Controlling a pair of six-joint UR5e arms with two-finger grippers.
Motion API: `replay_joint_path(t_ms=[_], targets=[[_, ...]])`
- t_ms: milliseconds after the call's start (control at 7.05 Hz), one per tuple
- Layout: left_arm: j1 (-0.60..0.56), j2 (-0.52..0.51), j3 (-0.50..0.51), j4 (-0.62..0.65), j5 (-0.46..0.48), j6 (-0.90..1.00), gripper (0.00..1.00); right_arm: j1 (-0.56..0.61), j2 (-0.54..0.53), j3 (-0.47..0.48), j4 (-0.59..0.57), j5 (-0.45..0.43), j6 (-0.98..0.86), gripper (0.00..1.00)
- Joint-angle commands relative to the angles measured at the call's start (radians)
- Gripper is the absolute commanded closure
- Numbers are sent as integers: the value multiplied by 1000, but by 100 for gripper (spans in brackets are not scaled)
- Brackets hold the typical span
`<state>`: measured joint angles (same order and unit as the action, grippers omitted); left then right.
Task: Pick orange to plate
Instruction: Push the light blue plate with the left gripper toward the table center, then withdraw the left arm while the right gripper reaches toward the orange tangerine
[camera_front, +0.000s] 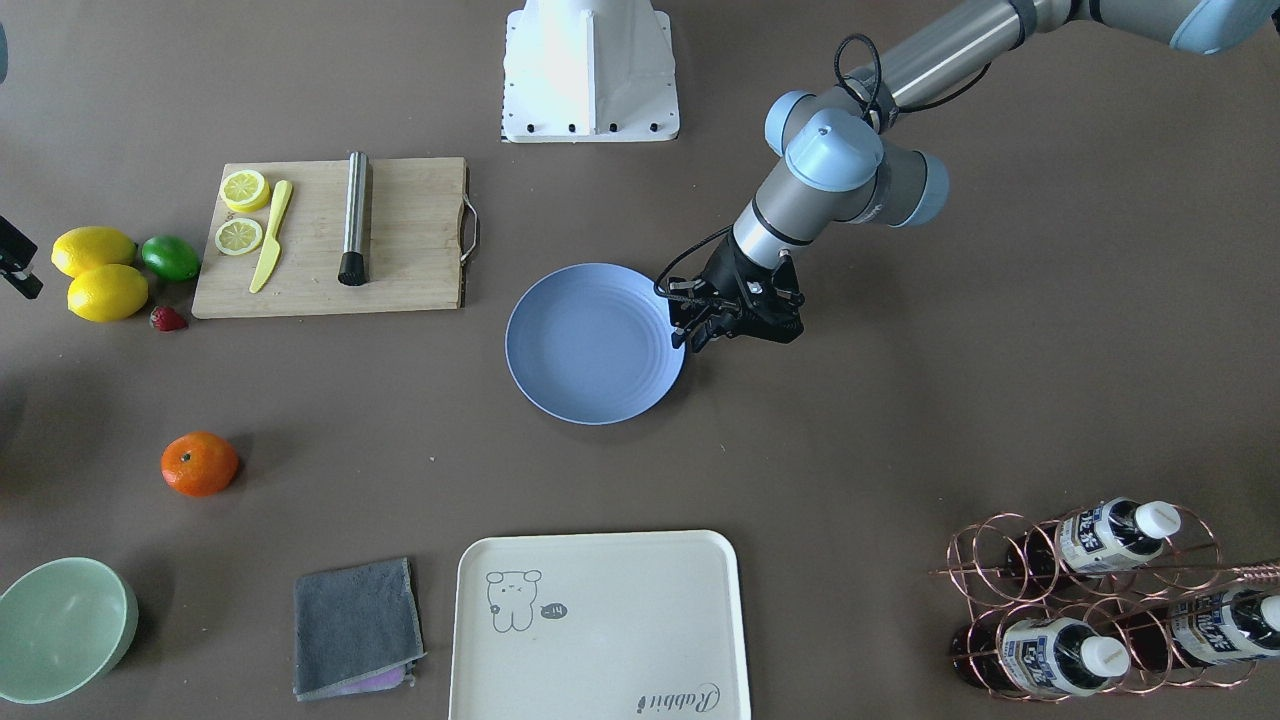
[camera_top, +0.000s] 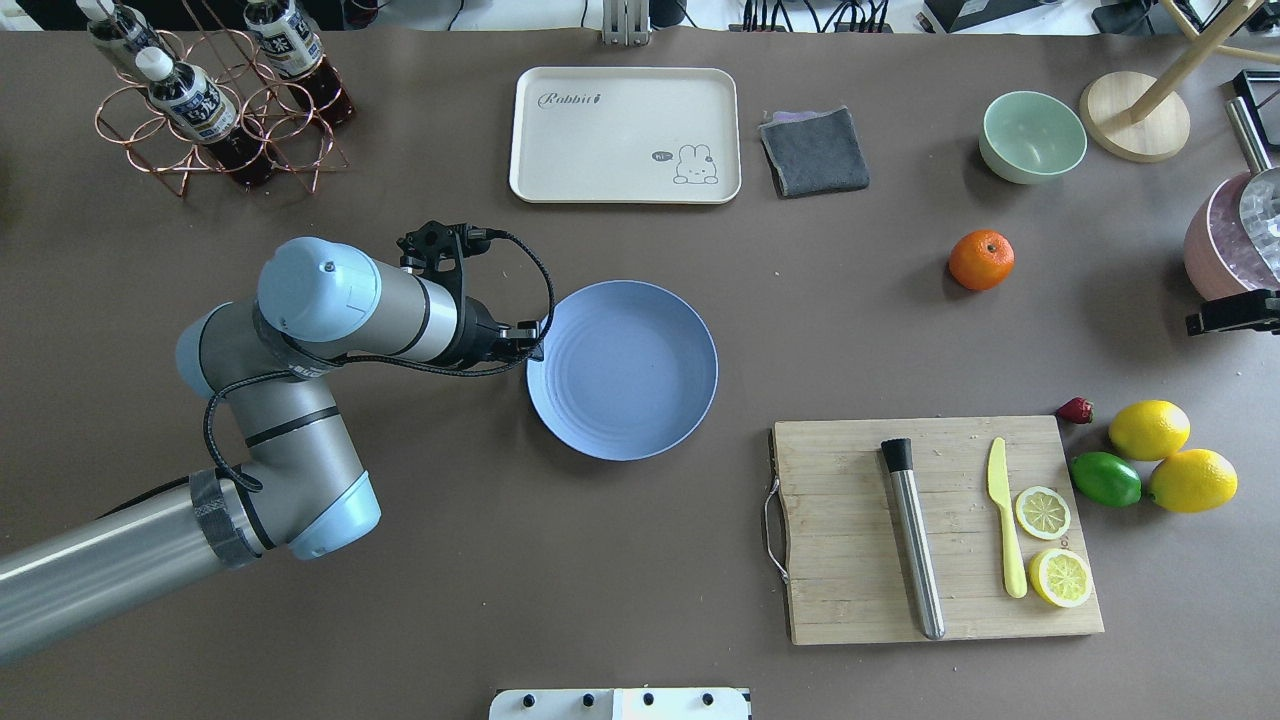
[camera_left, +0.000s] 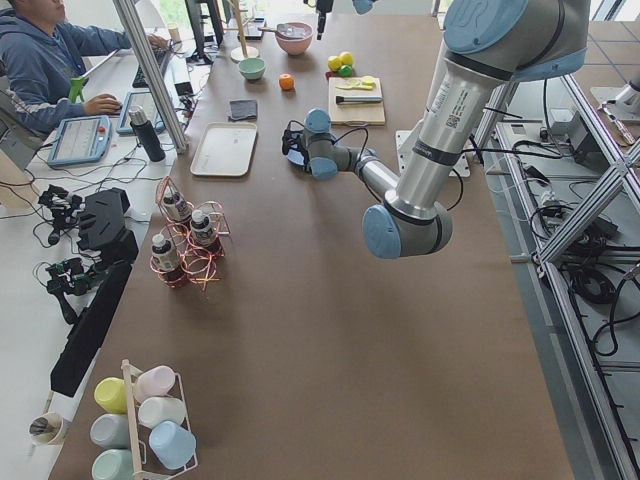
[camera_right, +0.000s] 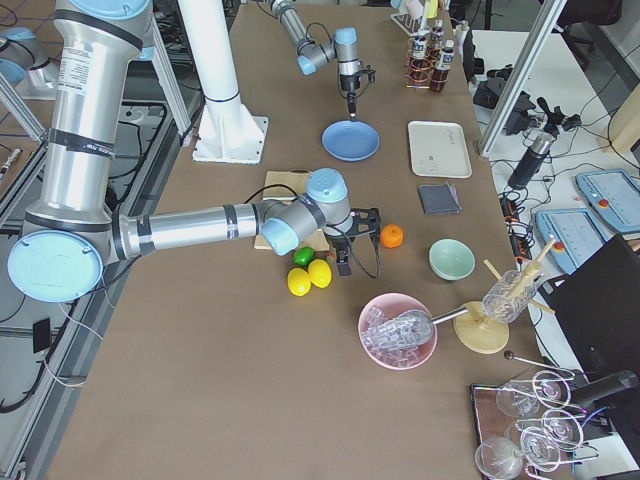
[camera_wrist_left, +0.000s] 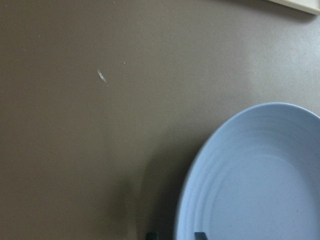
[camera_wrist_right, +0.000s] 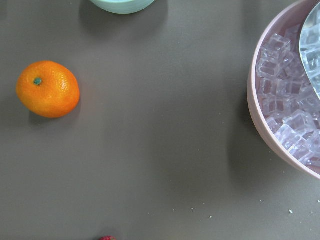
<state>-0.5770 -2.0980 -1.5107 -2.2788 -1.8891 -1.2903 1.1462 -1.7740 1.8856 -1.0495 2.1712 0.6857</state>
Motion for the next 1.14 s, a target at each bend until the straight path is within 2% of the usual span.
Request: replay_joint_path(t_ms=[0, 142, 426, 568, 709, 851, 993], targets=[[-62, 48, -48, 8, -28, 6, 2, -16, 57, -9, -15, -2, 12, 0], [-184, 96, -86, 43, -153, 50, 2, -49, 135, -44, -59, -13, 40, 0], [-343, 267, -211, 155, -284, 341, 2, -133, 333, -52, -350, -94, 44, 0], [-476, 395, -261, 162, -376, 480, 2, -167, 400, -80, -410, -108, 44, 0], [-635, 482, -250, 165, -486, 685, 2, -186, 439, -129, -408, -108, 44, 0], [-764, 528, -240, 252, -549, 930, 1, -192, 486, -185, -403, -106, 43, 0], [-876, 545, -240, 415, -579, 1136, 1, -192, 528, -251, -400, -105, 31, 0]])
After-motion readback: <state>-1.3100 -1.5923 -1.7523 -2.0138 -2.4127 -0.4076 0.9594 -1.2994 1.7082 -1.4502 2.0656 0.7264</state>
